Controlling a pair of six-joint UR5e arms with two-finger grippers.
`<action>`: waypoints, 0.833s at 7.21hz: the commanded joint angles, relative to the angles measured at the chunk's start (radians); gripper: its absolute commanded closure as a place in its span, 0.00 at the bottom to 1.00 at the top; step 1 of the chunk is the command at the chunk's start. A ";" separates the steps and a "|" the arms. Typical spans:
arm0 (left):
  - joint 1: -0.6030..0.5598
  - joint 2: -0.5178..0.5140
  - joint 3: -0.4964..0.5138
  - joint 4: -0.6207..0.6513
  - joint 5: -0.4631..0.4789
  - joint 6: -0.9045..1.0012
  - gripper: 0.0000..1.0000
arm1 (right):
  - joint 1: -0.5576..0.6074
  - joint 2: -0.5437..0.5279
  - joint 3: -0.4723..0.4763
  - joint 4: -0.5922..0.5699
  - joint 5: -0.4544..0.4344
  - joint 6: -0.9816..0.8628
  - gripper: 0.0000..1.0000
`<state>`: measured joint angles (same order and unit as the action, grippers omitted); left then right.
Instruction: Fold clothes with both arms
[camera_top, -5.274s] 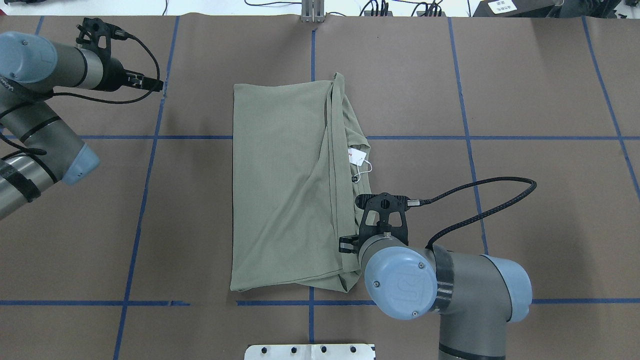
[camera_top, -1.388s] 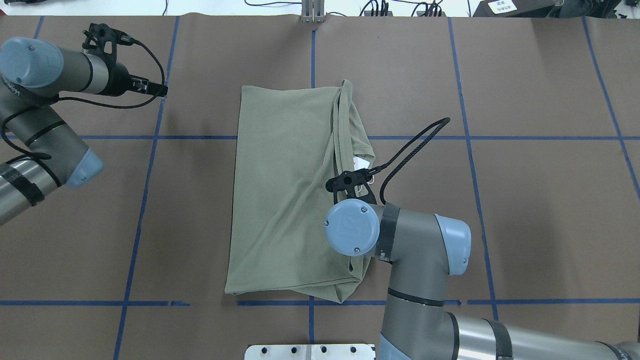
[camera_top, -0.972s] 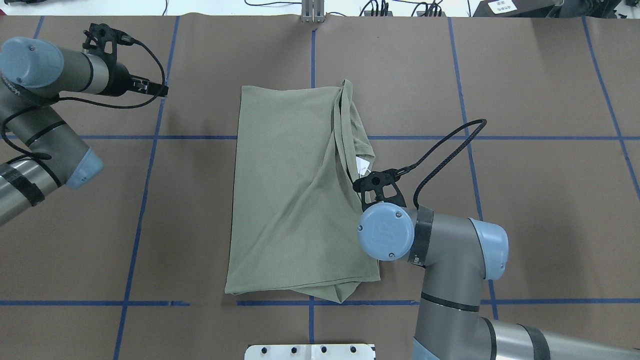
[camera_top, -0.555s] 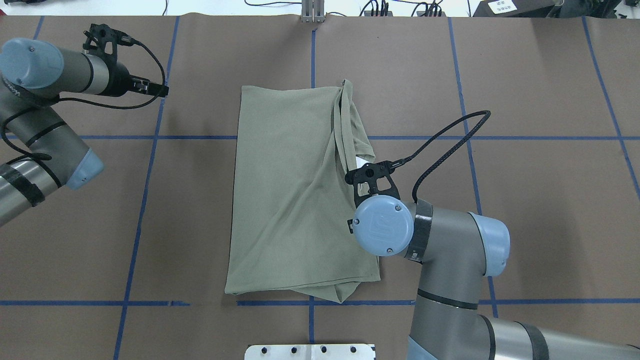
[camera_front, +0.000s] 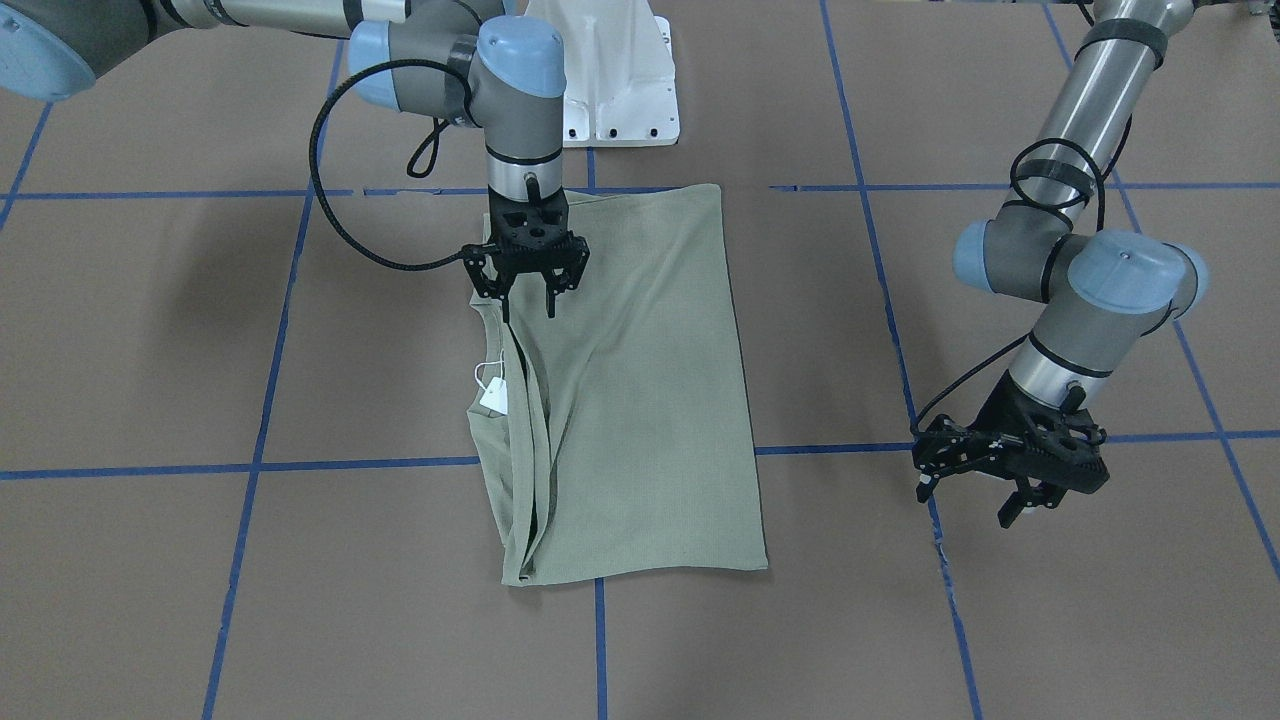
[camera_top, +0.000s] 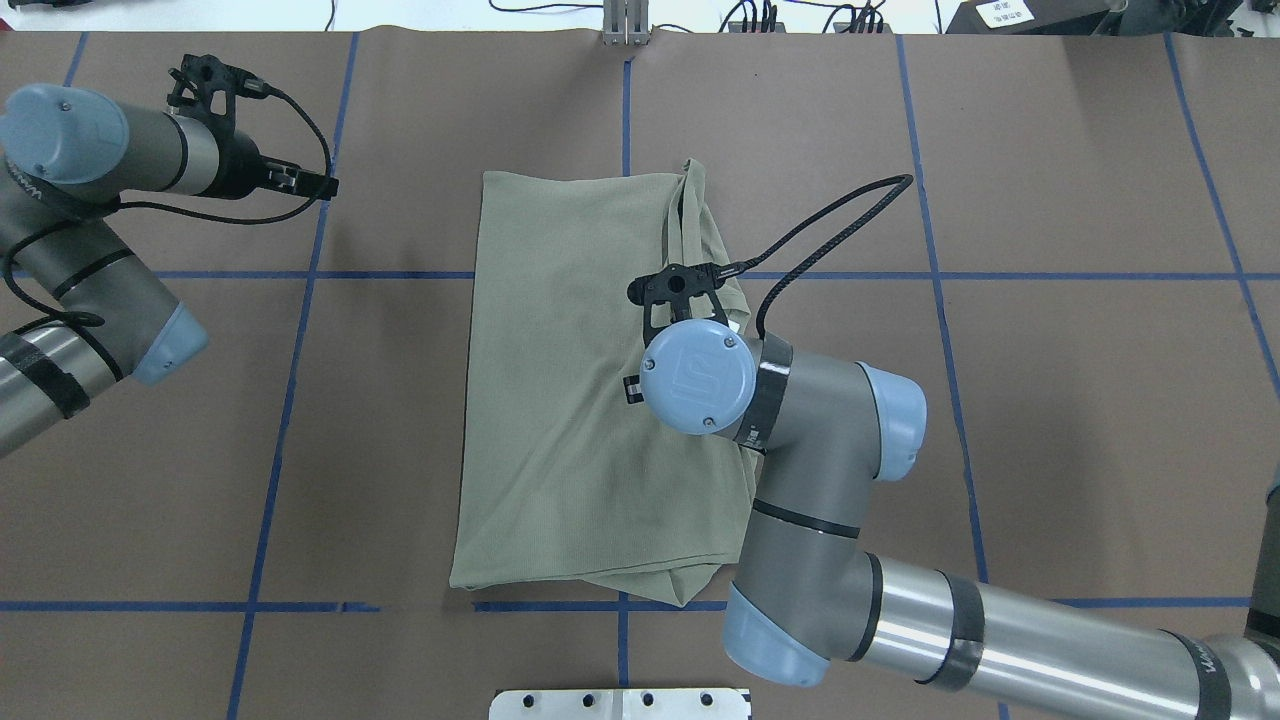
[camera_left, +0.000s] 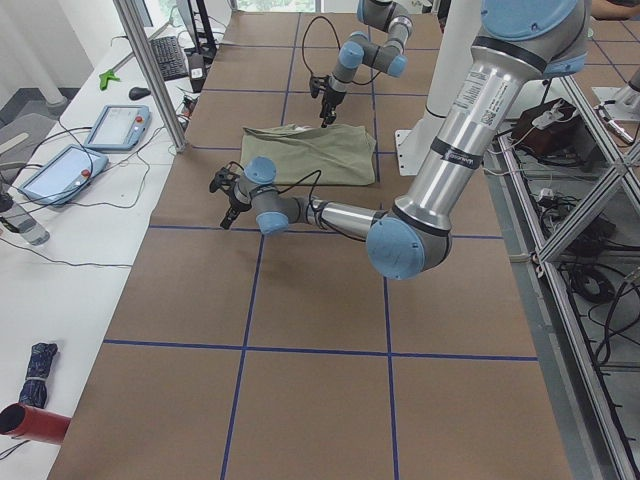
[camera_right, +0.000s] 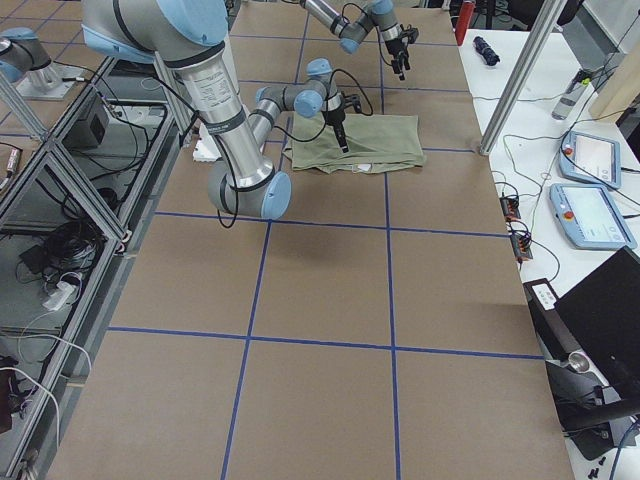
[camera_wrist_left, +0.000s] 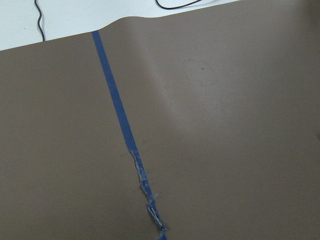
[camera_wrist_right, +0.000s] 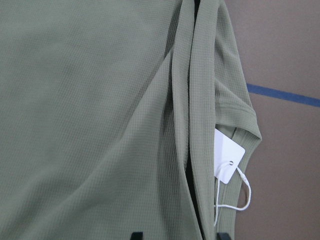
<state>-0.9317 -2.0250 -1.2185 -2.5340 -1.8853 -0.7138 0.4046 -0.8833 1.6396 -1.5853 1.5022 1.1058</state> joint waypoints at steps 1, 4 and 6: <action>0.004 0.000 0.001 0.000 0.000 -0.001 0.00 | 0.017 0.010 -0.066 0.036 0.007 -0.011 0.42; 0.004 0.000 0.001 0.000 0.000 0.001 0.00 | 0.023 -0.005 -0.075 -0.002 0.020 -0.018 0.54; 0.004 0.000 0.001 0.000 0.000 0.001 0.00 | 0.048 -0.008 -0.070 -0.083 0.021 -0.027 0.63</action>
<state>-0.9281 -2.0248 -1.2180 -2.5341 -1.8853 -0.7133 0.4365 -0.8881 1.5672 -1.6257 1.5224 1.0849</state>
